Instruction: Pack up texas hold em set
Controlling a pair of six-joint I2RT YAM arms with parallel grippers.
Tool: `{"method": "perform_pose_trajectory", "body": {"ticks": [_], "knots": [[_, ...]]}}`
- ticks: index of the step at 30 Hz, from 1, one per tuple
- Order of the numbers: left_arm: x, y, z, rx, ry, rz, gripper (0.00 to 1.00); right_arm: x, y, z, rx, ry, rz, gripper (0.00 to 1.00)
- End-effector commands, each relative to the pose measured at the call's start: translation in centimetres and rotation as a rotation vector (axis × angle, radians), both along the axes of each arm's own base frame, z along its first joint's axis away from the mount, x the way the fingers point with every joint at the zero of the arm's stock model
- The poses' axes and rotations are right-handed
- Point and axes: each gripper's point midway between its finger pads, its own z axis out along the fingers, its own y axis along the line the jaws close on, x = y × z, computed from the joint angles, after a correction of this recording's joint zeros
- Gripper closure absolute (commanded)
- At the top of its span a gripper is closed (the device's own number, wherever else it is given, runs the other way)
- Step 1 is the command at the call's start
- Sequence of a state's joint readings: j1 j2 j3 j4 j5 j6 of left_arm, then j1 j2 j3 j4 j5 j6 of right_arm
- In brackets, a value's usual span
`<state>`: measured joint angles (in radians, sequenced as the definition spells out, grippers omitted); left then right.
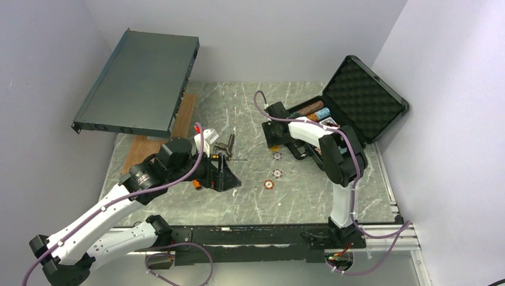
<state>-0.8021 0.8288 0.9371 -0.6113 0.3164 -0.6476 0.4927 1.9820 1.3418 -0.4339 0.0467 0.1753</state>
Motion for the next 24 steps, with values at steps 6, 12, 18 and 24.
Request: {"method": "perform_pose_trajectory", "body": {"ticks": [6, 12, 18, 24], "knots": [[0.0, 0.1, 1.5, -0.030, -0.039, 0.002, 0.01, 1.8, 0.2, 7.0, 0.080, -0.183, -0.025, 0.72], [-0.1, 0.2, 1.3, -0.029, -0.035, 0.001, 0.01, 2.4, -4.8, 9.7, 0.074, -0.229, -0.155, 0.73], [-0.1, 0.2, 1.4, -0.037, -0.042, -0.002, 0.01, 1.7, -12.8, 10.1, 0.067, -0.212, -0.342, 0.74], [-0.1, -0.2, 1.4, -0.035, -0.039, -0.015, 0.01, 0.3, -16.8, 8.3, 0.012, -0.145, -0.432, 0.74]]}}
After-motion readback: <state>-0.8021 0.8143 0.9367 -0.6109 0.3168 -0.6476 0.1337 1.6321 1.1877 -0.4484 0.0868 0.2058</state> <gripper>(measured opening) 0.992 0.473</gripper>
